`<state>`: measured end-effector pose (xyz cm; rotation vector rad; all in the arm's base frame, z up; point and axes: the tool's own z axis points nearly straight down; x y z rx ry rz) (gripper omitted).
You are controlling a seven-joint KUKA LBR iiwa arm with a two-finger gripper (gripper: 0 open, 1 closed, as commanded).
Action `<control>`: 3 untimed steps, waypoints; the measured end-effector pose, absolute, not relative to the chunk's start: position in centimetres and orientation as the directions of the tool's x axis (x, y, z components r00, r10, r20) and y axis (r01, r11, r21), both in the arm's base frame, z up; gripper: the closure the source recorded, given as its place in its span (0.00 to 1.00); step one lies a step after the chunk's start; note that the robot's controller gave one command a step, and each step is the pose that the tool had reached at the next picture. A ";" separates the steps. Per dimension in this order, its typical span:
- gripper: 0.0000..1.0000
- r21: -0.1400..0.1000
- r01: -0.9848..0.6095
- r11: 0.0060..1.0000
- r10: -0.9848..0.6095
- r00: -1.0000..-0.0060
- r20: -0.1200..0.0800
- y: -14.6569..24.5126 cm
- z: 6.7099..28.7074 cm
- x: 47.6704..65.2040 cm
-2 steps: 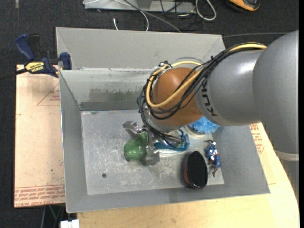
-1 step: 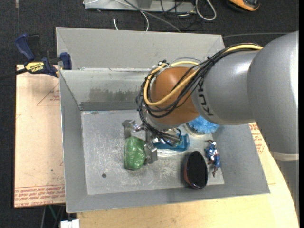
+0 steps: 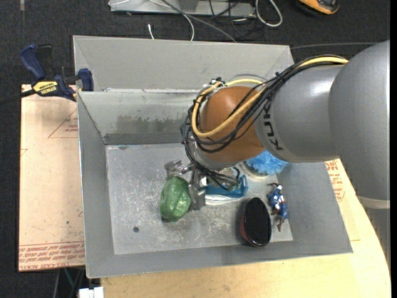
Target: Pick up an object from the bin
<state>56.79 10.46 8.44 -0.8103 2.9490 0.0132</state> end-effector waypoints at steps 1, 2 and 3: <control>1.00 -0.014 -0.510 0.860 -0.510 -0.856 -0.082 10.5 8.4 56.8; 1.00 -0.035 -0.726 0.686 -0.726 -0.683 -0.075 10.0 10.3 54.5; 1.00 -0.023 -0.623 0.782 -0.622 -0.779 -0.081 11.5 21.0 55.1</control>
Offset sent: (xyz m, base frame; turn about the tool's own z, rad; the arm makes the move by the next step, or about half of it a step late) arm -0.0261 -0.0058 0.0213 -0.3189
